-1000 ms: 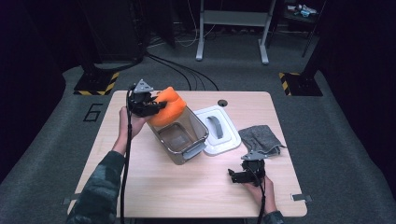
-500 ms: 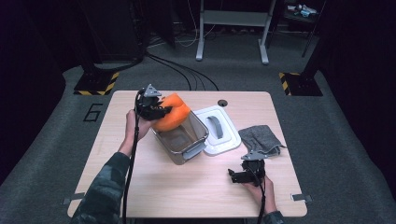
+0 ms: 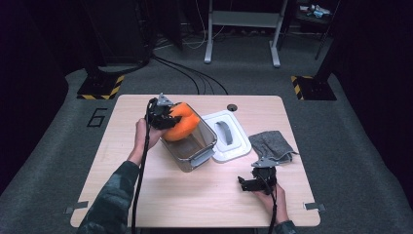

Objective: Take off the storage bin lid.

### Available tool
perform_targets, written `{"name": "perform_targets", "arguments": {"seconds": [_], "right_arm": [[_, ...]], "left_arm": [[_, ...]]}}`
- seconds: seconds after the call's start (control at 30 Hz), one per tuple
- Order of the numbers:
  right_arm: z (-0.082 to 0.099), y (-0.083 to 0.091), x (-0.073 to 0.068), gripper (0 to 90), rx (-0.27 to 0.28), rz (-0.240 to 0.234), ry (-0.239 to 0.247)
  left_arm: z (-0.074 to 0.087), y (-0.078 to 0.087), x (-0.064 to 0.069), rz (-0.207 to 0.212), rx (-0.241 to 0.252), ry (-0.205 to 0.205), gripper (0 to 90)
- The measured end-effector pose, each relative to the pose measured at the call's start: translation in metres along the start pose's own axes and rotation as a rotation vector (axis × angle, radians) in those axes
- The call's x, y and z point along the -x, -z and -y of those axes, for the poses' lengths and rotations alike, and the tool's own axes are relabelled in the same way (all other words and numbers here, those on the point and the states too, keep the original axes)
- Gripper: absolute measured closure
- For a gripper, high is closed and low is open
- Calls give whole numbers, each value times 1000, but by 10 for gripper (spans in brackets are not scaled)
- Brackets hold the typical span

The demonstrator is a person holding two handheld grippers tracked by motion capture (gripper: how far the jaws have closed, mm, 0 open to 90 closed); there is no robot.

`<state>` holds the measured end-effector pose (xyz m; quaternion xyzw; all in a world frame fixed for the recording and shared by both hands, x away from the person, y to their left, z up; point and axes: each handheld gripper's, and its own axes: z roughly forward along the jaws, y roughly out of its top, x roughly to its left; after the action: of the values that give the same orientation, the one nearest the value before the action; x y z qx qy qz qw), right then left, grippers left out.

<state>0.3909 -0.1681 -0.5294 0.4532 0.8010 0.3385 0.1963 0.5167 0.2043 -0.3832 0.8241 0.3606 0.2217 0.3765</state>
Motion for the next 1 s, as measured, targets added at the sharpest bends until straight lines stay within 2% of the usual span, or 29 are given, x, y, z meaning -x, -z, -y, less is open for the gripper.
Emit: {"name": "perform_targets", "arguments": {"seconds": [0.17, 0.37, 0.47, 0.6, 1.0], "right_arm": [[0, 0, 0, 38, 0, 0, 0], [0, 0, 0, 38, 0, 0, 0], [0, 0, 0, 38, 0, 1, 0], [0, 0, 0, 38, 0, 1, 0], [0, 0, 0, 38, 2, 2, 2]], "left_arm": [[5, -6, 2, 6, -5, 3, 640], [11, -14, 3, 8, -34, 2, 636], [11, -16, 3, 5, -29, 11, 635], [11, -16, 4, 0, -48, -8, 633], [15, -21, 3, -2, -66, -4, 630]]}}
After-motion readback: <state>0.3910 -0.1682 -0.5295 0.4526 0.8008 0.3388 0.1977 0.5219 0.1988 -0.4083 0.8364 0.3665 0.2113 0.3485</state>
